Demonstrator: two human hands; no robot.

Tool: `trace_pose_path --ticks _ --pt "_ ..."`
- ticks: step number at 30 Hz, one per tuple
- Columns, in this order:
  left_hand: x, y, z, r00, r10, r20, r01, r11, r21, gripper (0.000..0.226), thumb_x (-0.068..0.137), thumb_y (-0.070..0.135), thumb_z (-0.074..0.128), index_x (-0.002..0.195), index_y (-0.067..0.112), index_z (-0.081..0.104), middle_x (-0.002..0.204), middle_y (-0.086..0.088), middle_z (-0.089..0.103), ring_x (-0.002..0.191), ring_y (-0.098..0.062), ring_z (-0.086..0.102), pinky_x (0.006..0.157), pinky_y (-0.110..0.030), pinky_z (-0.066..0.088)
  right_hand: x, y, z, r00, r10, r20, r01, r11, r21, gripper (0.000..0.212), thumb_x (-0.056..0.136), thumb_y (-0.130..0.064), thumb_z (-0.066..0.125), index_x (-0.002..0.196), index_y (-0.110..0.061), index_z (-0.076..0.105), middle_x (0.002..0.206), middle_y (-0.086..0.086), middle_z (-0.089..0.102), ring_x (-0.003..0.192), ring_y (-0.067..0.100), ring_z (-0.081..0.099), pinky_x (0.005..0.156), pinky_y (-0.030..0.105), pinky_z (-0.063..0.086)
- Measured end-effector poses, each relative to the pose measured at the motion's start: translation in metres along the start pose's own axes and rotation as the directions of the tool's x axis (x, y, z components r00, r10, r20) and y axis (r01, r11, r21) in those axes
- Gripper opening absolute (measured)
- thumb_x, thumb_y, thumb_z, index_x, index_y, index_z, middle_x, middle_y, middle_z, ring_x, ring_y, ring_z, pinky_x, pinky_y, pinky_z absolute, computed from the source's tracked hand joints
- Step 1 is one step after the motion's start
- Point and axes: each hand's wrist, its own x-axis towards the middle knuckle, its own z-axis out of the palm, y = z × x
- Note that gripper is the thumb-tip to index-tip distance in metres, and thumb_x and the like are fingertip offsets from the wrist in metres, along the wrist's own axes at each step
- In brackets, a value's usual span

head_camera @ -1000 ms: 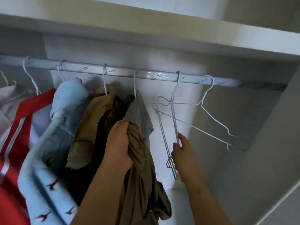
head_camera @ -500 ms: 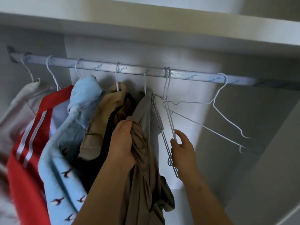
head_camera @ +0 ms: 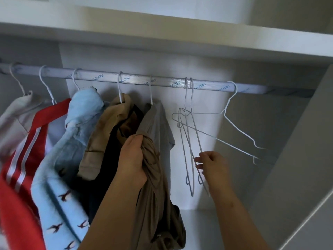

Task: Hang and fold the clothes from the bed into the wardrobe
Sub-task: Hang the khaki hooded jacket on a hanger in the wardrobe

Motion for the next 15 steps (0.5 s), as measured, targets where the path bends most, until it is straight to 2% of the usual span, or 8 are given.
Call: trace_pose_path --ticks 2,4,5,7,10,12,13,15 --pt "0.0 -0.001 0.0 1.0 0.001 -0.016 0.0 1.0 0.017 0.026 0.1 0.026 0.034 0.091 0.012 0.055 0.083 -0.005 0.053 0.073 -0.016 0.052 0.068 -0.031 0.044 0.001 0.0 -0.003 0.99 -0.072 -0.118 0.054 0.987 -0.15 0.017 0.093 -0.008 0.05 0.109 -0.01 0.057 0.108 0.012 0.063 0.085 0.019 0.056 0.068 0.023 0.038" --pt "0.0 -0.001 -0.001 0.999 0.014 -0.039 -0.014 1.0 0.012 0.028 0.1 0.024 0.035 0.081 0.015 0.054 0.079 -0.005 0.053 0.07 -0.016 0.052 0.067 -0.03 0.046 -0.001 -0.001 -0.005 0.945 -0.23 -0.234 0.127 0.914 -0.385 0.026 0.089 -0.002 0.052 0.113 -0.01 0.059 0.112 0.013 0.058 0.097 0.024 0.052 0.074 0.022 0.031" --pt "0.0 -0.002 -0.001 0.999 0.009 -0.043 -0.01 1.0 -0.001 0.029 0.1 0.024 0.035 0.079 0.016 0.053 0.079 -0.005 0.053 0.07 -0.016 0.051 0.071 -0.031 0.047 -0.003 -0.003 -0.004 0.911 -0.325 -0.252 0.184 0.871 -0.456 0.027 0.088 -0.002 0.053 0.112 -0.01 0.061 0.112 0.014 0.057 0.1 0.026 0.051 0.075 0.023 0.03" --pt "0.001 0.0 -0.001 0.999 0.002 -0.033 -0.002 1.0 -0.015 0.03 0.101 0.023 0.032 0.078 0.019 0.051 0.078 -0.004 0.051 0.069 -0.015 0.049 0.073 -0.027 0.048 -0.007 -0.011 0.006 0.886 -0.424 -0.19 0.312 0.846 -0.432 0.022 0.091 -0.009 0.053 0.11 -0.011 0.063 0.11 0.012 0.058 0.101 0.028 0.054 0.081 0.023 0.036" --pt "-0.003 0.003 -0.001 0.999 -0.025 -0.027 0.023 0.999 -0.04 0.028 0.101 0.021 0.03 0.083 0.02 0.051 0.079 -0.003 0.05 0.068 -0.014 0.047 0.081 -0.03 0.045 -0.013 -0.02 0.026 0.926 -0.378 0.019 0.36 0.864 -0.351 0.031 0.094 -0.027 0.053 0.122 -0.013 0.056 0.119 0.005 0.057 0.109 0.021 0.054 0.085 0.021 0.036" --pt "-0.002 0.003 -0.003 0.998 0.013 -0.053 -0.013 1.0 -0.013 0.021 0.1 0.022 0.035 0.088 0.023 0.052 0.079 -0.002 0.052 0.069 -0.013 0.05 0.066 -0.025 0.046 -0.014 -0.02 0.038 0.955 -0.26 0.143 0.293 0.903 -0.314 0.048 0.091 -0.031 0.057 0.134 -0.014 0.043 0.128 0.003 0.052 0.116 0.018 0.05 0.085 0.018 0.033" --pt "0.0 0.003 -0.005 0.997 0.035 -0.068 -0.035 0.999 -0.002 0.02 0.1 0.023 0.037 0.086 0.023 0.052 0.079 -0.002 0.053 0.069 -0.012 0.051 0.06 -0.023 0.046 -0.015 -0.019 0.042 0.961 -0.201 0.188 0.25 0.925 -0.288 0.054 0.091 -0.027 0.059 0.139 -0.015 0.036 0.126 0.001 0.053 0.113 0.017 0.053 0.082 0.016 0.034" --pt "0.001 0.007 -0.009 0.996 0.042 -0.077 -0.042 0.999 0.003 0.021 0.099 0.024 0.037 0.094 0.018 0.056 0.08 -0.002 0.055 0.071 -0.014 0.053 0.058 -0.025 0.046 -0.015 -0.015 0.047 0.972 -0.131 0.196 0.177 0.954 -0.241 0.057 0.093 -0.014 0.054 0.143 -0.015 0.027 0.097 -0.005 0.057 0.084 0.009 0.059 0.064 0.007 0.04"
